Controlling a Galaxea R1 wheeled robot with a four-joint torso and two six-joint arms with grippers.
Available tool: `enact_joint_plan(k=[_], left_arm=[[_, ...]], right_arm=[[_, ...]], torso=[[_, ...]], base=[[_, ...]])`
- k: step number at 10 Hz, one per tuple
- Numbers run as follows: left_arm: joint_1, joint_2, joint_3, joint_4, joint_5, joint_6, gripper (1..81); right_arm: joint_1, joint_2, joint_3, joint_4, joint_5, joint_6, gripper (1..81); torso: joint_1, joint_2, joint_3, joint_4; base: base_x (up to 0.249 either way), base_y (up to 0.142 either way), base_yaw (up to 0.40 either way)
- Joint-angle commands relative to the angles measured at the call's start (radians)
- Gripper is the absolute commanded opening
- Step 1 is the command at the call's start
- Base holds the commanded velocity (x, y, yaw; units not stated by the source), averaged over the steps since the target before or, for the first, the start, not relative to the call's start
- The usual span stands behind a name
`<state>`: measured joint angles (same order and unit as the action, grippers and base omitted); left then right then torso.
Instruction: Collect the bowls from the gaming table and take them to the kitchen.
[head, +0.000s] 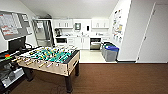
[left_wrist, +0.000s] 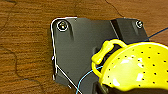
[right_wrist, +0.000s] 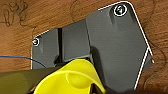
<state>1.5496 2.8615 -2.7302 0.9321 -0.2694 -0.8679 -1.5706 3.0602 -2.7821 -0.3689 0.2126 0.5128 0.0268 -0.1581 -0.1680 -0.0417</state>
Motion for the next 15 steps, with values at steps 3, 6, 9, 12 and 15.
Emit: enact_joint_plan(k=[3,6,9,12,15], left_arm=[[-0.053,-0.017,-0.008,0.008,0.006,-0.002,1.0],[-0.053,-0.017,-0.006,0.007,0.006,-0.002,1.0],[-0.053,-0.017,-0.006,0.004,0.006,-0.003,1.0],[-0.050,-0.020,-0.008,0.002,-0.002,-0.002,1.0],[-0.045,-0.020,-0.008,0.002,-0.002,-0.003,1.0]], right_arm=[[0.054,-0.002,0.001,-0.001,-0.030,-0.003,1.0],[0.056,-0.002,0.001,-0.001,-0.030,-0.003,1.0],[0.057,-0.002,0.001,-0.001,-0.030,-0.003,1.0],[0.057,-0.002,0.001,-0.001,-0.030,-0.003,1.0],[0.057,-0.002,0.001,-0.001,-0.030,-0.003,1.0]], torso=[[0.000,0.000,0.000,0.000],[0.001,0.000,0.000,0.000],[0.000,0.000,0.000,0.000],[0.000,0.000,0.000,0.000],[0.000,0.000,0.000,0.000]], base=[[0.152,-0.078,0.000],[0.138,-0.047,0.000],[0.130,0.000,0.000],[0.152,0.000,0.000],[0.170,0.000,0.000]])
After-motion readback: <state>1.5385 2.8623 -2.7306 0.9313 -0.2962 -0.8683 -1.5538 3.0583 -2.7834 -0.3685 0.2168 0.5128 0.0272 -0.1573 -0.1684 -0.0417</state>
